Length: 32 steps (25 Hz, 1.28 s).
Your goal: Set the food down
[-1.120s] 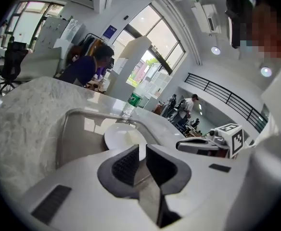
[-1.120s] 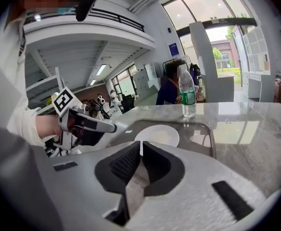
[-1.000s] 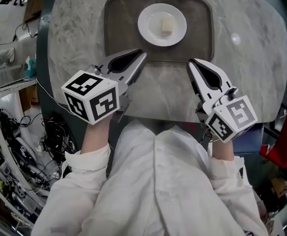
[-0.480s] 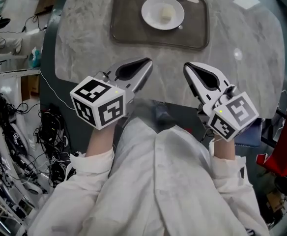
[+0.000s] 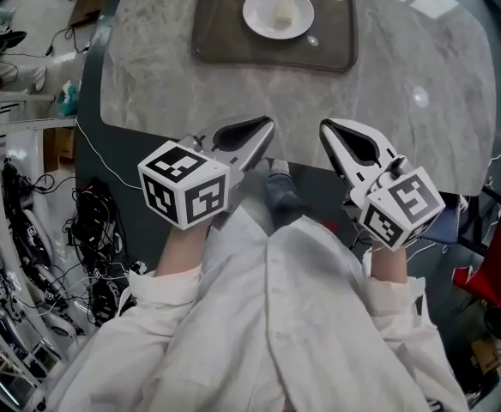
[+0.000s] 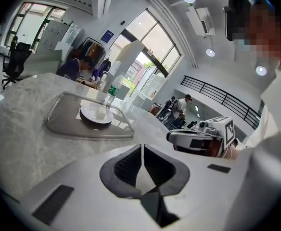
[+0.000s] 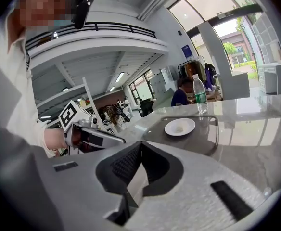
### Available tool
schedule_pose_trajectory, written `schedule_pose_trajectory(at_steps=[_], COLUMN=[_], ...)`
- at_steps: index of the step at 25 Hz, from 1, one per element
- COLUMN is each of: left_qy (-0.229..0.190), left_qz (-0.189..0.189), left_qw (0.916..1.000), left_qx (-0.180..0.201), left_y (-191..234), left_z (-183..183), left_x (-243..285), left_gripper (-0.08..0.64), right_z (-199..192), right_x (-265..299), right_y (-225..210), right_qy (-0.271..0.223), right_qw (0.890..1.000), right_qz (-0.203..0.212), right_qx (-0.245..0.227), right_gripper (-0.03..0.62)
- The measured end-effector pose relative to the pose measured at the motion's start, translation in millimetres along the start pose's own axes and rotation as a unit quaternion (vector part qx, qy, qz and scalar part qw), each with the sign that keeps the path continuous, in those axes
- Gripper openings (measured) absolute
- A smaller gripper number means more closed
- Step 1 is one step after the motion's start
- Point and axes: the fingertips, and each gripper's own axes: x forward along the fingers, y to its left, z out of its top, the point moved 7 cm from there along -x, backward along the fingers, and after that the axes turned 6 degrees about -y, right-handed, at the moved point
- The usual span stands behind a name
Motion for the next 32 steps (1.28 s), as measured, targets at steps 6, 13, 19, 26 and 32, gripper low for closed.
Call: schedule_pose_trajectory(at_steps=[6,13,19,26,32], left_qy=[0.011,0.003,0.014,0.000,0.004], left_qz=[-0.016,-0.074,-0.124,-0.121,-0.114], left_qw=[0.9997,0.9971,0.9922,0.9927,0.9933], left_qx=[0.012,0.021,0.004,-0.004,0.016], left_y=[-0.8,-21.7,-35.6,-32.2,-30.6], left_z=[13.9,22.0,21.4,28.1,30.9], left_x=[-3.8,1.4,1.3,-10.2,-16.4], left_gripper=[0.028,0.028,0.028,0.028,0.028], right_z=[1.5,8.9,35.7,47.5,49.8], right_x=[-7.2,-1.9,-10.1,-15.8,-14.6], right_y=[3.4,16.3,24.7,34.6,45.7], right_qy=[-0.003,-0.012,-0.017,0.013,0.027], right_qw=[1.000,1.000,0.999,0.997,0.994], right_qz=[-0.012,0.003,-0.012,0.000,0.022], right_qx=[0.001,-0.004,-0.038,-0.072,-0.101], right_gripper=[0.003,0.003,0.003,0.003,0.003])
